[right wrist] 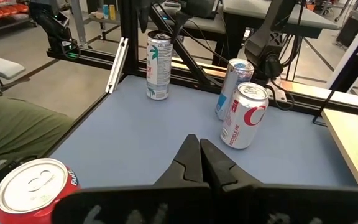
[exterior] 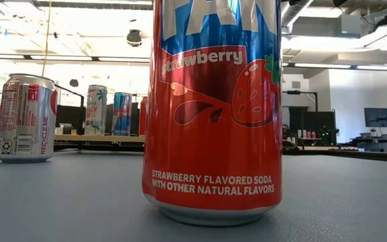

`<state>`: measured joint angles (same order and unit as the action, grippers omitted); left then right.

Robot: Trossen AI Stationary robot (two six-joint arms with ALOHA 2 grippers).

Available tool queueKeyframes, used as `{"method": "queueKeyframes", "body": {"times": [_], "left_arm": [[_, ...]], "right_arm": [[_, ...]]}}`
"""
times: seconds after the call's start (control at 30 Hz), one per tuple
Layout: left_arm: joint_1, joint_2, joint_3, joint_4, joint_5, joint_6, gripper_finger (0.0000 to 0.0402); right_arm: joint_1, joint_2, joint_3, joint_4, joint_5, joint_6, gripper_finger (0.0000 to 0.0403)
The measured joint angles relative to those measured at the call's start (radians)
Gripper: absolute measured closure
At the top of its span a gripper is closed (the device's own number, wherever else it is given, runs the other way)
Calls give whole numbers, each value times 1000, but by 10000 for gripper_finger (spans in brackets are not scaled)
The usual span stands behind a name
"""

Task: Place canned beverage on shelf
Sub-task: Put the bottom white pink soda can on the shelf aligned with the other white pink soda can

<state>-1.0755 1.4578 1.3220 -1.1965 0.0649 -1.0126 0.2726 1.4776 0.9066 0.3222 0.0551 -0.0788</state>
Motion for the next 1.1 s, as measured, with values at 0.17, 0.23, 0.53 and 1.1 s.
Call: {"method": "queueKeyframes", "body": {"times": [0.17, 0.23, 0.53, 1.1], "left_arm": [[-35, 2, -1, 0, -69, -4, 90], [-39, 2, -7, 2, -81, -16, 90], [-39, 2, -86, 62, -54, -30, 90], [-39, 1, -86, 67, -79, -26, 109]], "right_arm": [[1, 0, 0, 1, 0, 1, 403], [1, 0, 0, 2, 0, 1, 403], [1, 0, 0, 3, -2, 3, 403], [0, 0, 0, 3, -2, 22, 403]]}}
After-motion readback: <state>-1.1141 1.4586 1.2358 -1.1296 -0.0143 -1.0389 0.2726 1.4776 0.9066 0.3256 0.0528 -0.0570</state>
